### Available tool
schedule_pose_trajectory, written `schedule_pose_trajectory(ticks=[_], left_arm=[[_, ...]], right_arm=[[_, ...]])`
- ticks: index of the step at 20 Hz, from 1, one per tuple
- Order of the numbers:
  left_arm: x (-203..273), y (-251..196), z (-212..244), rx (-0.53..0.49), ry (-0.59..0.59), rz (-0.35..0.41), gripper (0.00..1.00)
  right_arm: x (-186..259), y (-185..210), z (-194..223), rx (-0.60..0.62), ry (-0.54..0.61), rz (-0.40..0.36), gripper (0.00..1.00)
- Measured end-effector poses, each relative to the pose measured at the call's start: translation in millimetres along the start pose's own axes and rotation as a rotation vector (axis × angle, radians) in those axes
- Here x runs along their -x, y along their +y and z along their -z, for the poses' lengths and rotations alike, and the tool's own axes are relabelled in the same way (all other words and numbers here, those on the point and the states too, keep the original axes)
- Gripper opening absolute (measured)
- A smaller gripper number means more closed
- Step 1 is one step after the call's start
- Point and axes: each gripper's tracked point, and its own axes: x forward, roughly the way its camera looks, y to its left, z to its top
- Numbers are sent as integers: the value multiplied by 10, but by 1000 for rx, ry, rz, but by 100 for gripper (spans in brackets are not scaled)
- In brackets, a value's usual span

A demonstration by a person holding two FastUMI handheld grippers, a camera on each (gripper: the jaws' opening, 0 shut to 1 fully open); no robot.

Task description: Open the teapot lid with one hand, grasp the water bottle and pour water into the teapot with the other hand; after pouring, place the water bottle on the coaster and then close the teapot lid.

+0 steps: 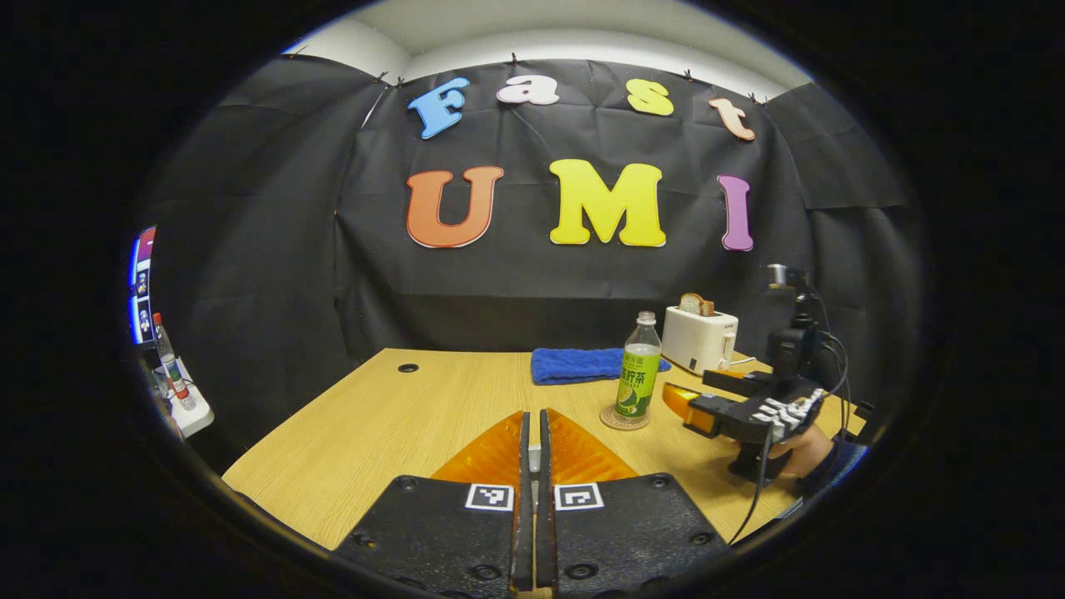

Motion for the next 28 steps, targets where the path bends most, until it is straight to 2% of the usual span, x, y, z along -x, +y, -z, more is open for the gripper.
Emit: schedule_pose_trajectory(ticks=[3, 6, 8, 11, 14, 16, 19, 25, 28], left_arm=[[-93, -92, 16, 5, -15, 3, 4], [-233, 24, 60, -37, -19, -66, 4], [-296, 34, 139, -33, -10, -83, 4], [-435, -30, 103, 4, -47, -71, 4], [-629, -49, 203, -17, -84, -82, 4], [-766, -208, 336, -34, -102, -27, 5], [-933, -247, 541, -22, -87, -4, 5], [-1108, -196, 604, -11, -79, -1, 5], [-1198, -227, 608, -1, -90, 17, 5]], right_arm=[[341, -137, 47, 10, -9, -17, 95], [614, -448, 51, 41, -25, 64, 95], [780, -634, 41, 46, -39, 119, 96], [951, -748, -35, 55, -87, 116, 95], [945, -763, -77, 22, -90, 89, 96], [944, -732, -86, 2, -88, 61, 96], [976, -749, -107, -5, -98, 53, 95], [1018, -772, -190, 8, -133, 59, 96], [989, -735, -134, -1, -113, 50, 96]])
